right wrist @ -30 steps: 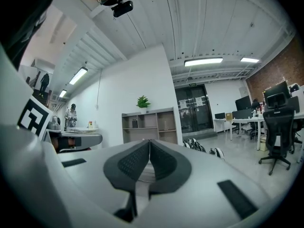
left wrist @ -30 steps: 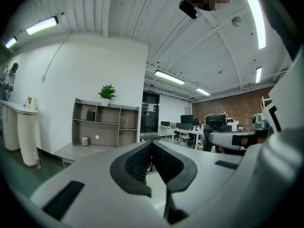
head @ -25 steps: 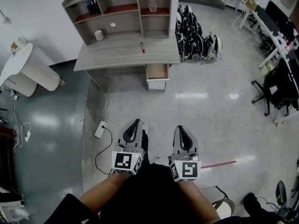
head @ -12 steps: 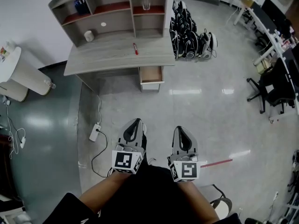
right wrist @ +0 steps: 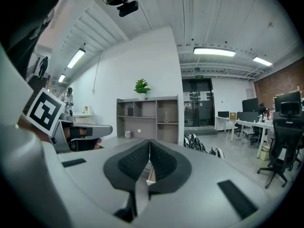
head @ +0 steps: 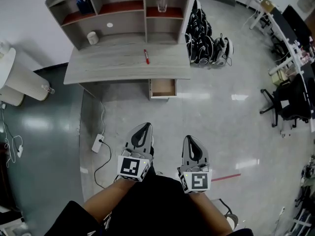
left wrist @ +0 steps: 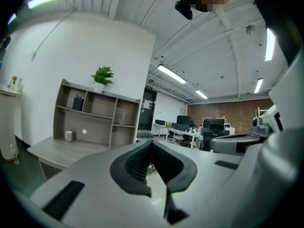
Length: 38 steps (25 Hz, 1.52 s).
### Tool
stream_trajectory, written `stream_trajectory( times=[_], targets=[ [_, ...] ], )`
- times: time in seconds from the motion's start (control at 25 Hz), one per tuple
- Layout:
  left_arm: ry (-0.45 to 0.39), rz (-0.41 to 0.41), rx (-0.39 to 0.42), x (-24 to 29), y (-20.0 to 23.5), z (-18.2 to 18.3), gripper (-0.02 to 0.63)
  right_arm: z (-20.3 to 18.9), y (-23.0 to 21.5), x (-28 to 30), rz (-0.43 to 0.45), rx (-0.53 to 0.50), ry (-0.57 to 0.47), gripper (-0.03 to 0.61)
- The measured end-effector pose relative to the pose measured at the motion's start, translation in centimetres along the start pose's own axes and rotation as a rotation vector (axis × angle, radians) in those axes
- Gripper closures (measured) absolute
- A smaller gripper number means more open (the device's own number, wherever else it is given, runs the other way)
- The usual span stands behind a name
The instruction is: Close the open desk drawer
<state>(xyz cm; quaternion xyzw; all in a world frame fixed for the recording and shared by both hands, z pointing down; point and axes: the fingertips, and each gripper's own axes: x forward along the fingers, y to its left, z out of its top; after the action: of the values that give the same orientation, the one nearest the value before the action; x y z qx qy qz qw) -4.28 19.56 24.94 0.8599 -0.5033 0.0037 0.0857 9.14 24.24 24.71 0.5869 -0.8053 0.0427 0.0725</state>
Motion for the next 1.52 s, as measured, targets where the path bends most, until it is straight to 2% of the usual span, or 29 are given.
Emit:
stream_trajectory(
  times=[0.12, 0.44, 0.64, 0.92, 1.08, 1.32, 1.52],
  targets=[
    [0.008, -0.012, -0.015, 1.6, 1.4, 0.0, 0.601, 0.7, 0.6, 2.5, 0.031, -0.039, 0.008, 0.561],
    [0.034, 0.020, -0.054, 4.1, 6.2, -0.3, 0.601, 0.8, 0.4, 8.9, 0.036, -0.006, 0.055, 0.561],
    [0.045, 0.022, -0.062, 6.2, 9.4, -1.0, 0.601, 1.4, 0.3, 13.3, 0.038, -0.031, 0.065, 0.561],
    [0.064, 0.000, -0.050, 10.1, 13.1, -1.6, 0.600, 1.2, -1.2, 18.3, -0.041, -0.038, 0.081, 0.561],
    [0.080, -0.001, -0.062, 11.6, 14.2, -2.4, 0.600, 0.9, -1.7, 19.7, -0.027, -0.015, 0.069, 0.561],
    [0.129, -0.032, -0.067, 13.1, 14.6, -5.4, 0.600, -1.9, -3.3, 21.5, -0.026, -0.004, 0.109, 0.561],
    [0.173, -0.032, -0.041, 14.8, 14.6, -7.7, 0.600, -4.8, -4.2, 23.3, 0.016, -0.053, 0.141, 0.560]
  ],
)
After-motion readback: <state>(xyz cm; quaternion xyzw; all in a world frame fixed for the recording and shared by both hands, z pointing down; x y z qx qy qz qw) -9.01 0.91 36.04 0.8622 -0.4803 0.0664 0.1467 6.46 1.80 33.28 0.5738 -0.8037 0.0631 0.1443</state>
